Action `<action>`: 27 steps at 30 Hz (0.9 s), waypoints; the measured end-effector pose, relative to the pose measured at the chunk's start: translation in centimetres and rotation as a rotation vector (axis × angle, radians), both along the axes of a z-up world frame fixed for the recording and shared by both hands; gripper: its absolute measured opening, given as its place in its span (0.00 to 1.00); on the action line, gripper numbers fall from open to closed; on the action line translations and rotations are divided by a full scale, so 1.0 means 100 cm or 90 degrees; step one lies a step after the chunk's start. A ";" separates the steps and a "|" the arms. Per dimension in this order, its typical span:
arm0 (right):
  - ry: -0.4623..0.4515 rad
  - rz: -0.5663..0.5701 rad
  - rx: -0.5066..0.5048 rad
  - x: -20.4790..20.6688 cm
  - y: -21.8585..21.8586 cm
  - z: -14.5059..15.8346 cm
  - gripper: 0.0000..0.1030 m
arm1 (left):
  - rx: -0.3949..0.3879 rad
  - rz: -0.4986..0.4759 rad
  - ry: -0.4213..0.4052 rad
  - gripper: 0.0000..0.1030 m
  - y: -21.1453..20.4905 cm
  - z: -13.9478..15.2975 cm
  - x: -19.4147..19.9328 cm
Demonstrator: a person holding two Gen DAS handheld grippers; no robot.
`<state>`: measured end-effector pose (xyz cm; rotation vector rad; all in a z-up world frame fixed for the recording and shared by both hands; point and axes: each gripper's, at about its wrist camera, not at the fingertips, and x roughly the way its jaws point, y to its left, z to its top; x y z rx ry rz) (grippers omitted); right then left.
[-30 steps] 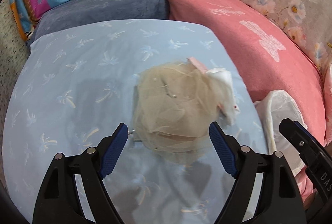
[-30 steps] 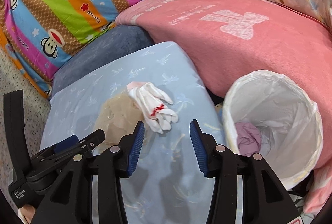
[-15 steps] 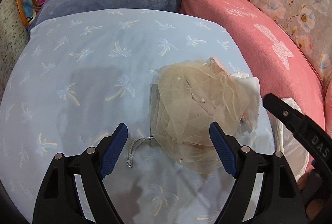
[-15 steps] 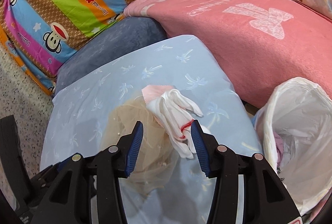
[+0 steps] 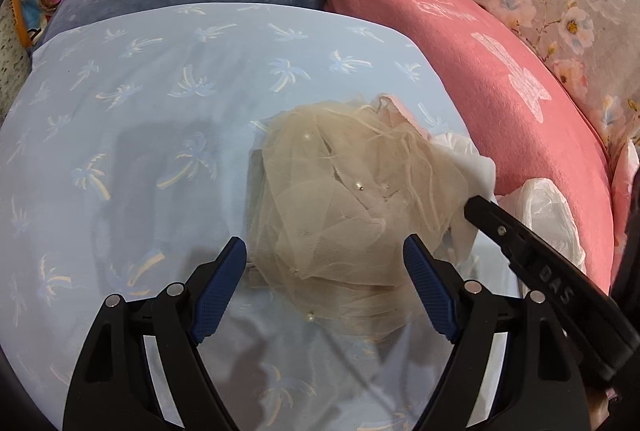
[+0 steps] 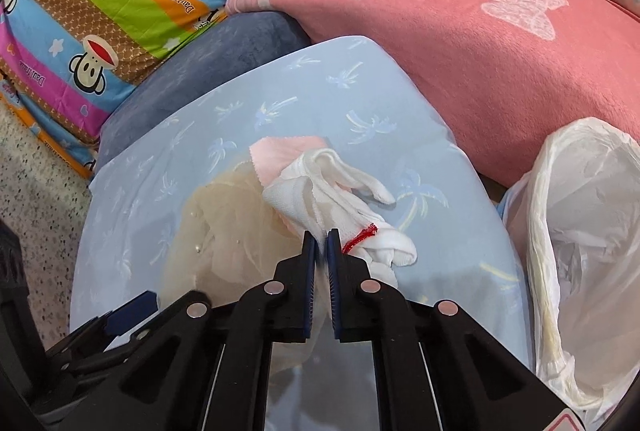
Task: Organize soft objects
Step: 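Grasp the beige mesh pouf with the left tool while the right tool grasps the white gloves, then carry the mesh and gloves over the wastebasket and open both tools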
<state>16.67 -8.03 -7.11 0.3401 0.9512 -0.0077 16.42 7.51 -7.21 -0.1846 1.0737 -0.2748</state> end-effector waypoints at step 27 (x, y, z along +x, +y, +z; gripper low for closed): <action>-0.086 -0.011 0.014 -0.086 -0.011 0.067 0.06 | -0.011 -0.013 -0.109 0.05 -0.001 0.080 -0.043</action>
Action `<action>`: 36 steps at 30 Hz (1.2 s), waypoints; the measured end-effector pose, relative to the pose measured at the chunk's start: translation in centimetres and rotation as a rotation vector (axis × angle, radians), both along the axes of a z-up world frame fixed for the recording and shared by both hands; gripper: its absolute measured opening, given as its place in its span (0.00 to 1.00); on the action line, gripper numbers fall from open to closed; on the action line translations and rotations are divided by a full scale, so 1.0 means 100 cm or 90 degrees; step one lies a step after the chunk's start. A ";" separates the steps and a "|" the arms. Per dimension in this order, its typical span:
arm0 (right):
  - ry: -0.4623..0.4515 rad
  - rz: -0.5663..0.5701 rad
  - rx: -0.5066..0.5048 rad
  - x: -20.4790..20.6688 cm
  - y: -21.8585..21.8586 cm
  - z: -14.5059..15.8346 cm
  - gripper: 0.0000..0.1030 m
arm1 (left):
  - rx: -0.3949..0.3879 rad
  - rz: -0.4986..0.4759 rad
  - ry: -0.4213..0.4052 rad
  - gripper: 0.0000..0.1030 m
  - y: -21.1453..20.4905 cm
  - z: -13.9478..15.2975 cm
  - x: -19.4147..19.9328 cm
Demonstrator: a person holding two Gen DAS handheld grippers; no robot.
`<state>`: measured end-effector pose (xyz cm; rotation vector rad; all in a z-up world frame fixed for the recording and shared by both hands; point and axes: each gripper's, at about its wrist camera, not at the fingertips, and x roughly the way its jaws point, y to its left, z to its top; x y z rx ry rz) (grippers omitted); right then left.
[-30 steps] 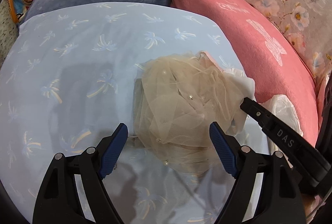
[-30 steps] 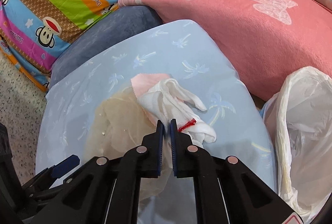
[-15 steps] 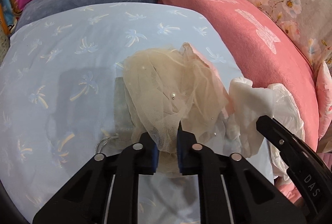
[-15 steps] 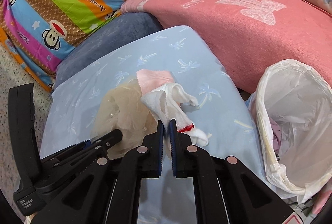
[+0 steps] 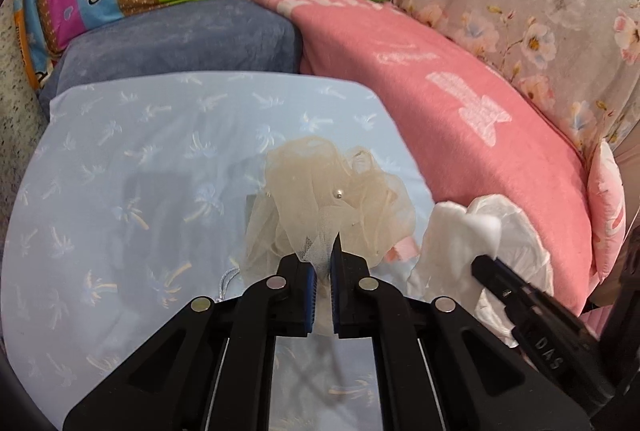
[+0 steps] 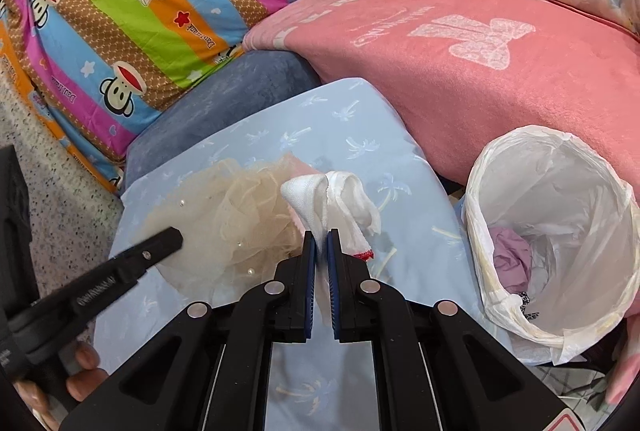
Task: Organize soft objects
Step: 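Carry the mesh and gloves over the wastebasket and open both tools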
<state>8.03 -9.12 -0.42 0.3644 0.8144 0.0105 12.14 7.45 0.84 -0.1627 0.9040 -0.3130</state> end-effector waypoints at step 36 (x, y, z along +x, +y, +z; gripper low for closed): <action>-0.064 -0.171 0.014 -0.101 -0.134 0.033 0.06 | 0.003 -0.249 -0.092 0.06 -0.176 0.056 -0.059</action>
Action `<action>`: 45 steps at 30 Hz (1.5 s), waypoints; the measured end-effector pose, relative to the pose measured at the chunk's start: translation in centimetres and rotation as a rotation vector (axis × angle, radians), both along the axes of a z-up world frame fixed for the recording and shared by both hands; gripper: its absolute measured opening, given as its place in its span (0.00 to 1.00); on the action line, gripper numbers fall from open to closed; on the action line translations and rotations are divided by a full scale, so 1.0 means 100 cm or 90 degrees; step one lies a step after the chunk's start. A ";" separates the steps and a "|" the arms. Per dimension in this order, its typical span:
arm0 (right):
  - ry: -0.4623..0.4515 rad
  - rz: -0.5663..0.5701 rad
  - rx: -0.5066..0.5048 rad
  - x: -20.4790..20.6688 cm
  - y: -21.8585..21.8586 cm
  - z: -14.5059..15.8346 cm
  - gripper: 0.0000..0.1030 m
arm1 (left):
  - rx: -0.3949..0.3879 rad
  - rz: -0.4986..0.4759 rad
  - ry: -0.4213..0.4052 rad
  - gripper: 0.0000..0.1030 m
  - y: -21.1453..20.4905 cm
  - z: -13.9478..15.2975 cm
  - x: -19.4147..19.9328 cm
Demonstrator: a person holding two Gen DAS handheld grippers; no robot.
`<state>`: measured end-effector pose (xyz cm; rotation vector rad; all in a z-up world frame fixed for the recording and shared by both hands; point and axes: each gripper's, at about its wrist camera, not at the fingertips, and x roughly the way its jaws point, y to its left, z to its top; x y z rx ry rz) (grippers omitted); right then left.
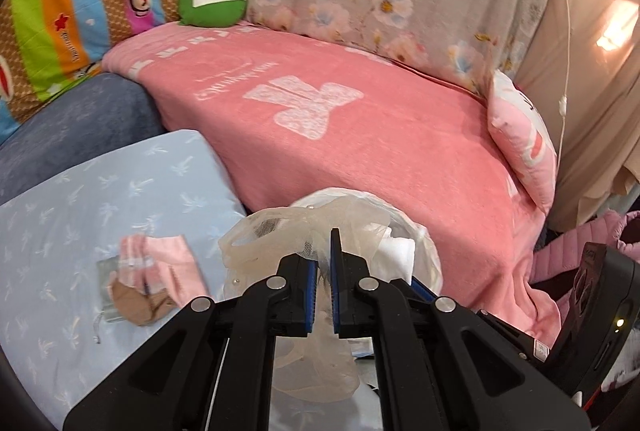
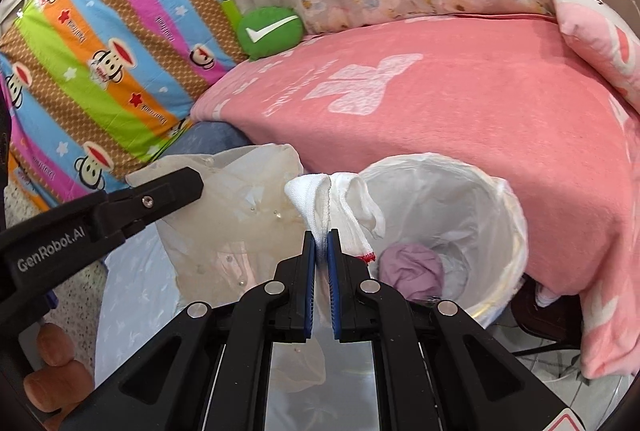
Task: Organize soft objects
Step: 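Carry the mesh and gloves over the wastebasket and open both tools, then move both tools back over the pink cloth and tan pad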
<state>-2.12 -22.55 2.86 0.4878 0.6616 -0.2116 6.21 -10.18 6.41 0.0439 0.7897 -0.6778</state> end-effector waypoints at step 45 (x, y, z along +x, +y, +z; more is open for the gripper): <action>0.048 -0.029 0.013 0.019 -0.038 -0.035 0.18 | 0.065 0.068 0.034 0.73 -0.021 -0.051 0.024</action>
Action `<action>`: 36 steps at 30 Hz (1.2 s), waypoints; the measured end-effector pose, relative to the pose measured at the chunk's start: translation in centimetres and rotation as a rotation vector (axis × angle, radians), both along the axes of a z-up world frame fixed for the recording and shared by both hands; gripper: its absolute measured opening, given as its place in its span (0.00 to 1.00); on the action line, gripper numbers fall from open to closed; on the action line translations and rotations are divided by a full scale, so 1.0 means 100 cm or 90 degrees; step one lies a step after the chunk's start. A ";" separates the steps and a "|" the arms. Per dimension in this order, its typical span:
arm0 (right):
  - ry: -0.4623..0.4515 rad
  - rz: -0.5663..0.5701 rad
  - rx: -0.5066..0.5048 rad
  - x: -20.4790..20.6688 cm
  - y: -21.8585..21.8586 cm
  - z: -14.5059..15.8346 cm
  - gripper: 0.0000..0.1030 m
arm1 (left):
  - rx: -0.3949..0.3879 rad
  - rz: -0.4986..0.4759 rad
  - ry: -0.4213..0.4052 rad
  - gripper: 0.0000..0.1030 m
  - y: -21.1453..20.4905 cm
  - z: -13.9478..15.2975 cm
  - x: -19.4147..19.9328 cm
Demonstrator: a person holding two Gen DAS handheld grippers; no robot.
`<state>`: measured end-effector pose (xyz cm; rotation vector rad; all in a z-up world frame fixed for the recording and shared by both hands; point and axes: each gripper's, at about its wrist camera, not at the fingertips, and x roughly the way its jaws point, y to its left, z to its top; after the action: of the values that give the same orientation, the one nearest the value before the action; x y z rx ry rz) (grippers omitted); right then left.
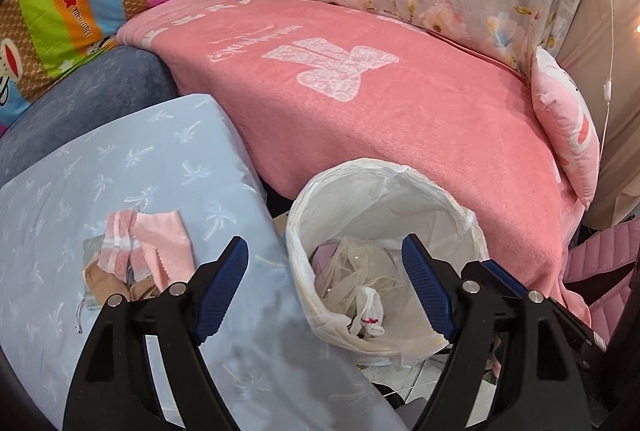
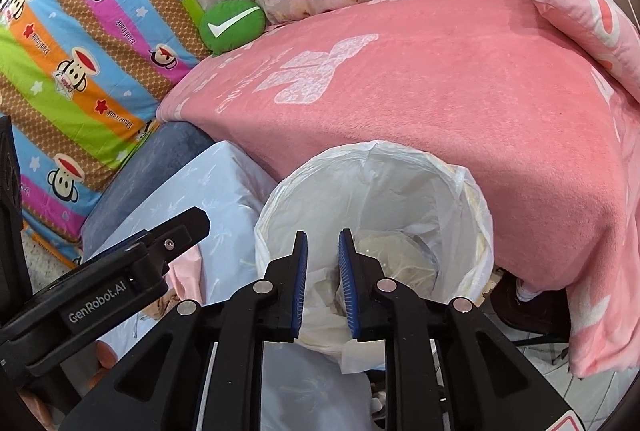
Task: Organize soft objects
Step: 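Move both tools back over the pink cloth and tan pad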
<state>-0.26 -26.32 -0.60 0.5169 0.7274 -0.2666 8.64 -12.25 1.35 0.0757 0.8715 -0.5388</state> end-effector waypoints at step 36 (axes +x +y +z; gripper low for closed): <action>0.053 0.170 -0.041 0.064 0.143 -0.014 0.42 | 0.012 0.220 0.096 0.82 0.174 -0.059 0.033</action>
<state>6.16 -12.05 -2.02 0.3450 0.8563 -0.0622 11.91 5.19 -4.52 -0.0994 1.0113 -0.2140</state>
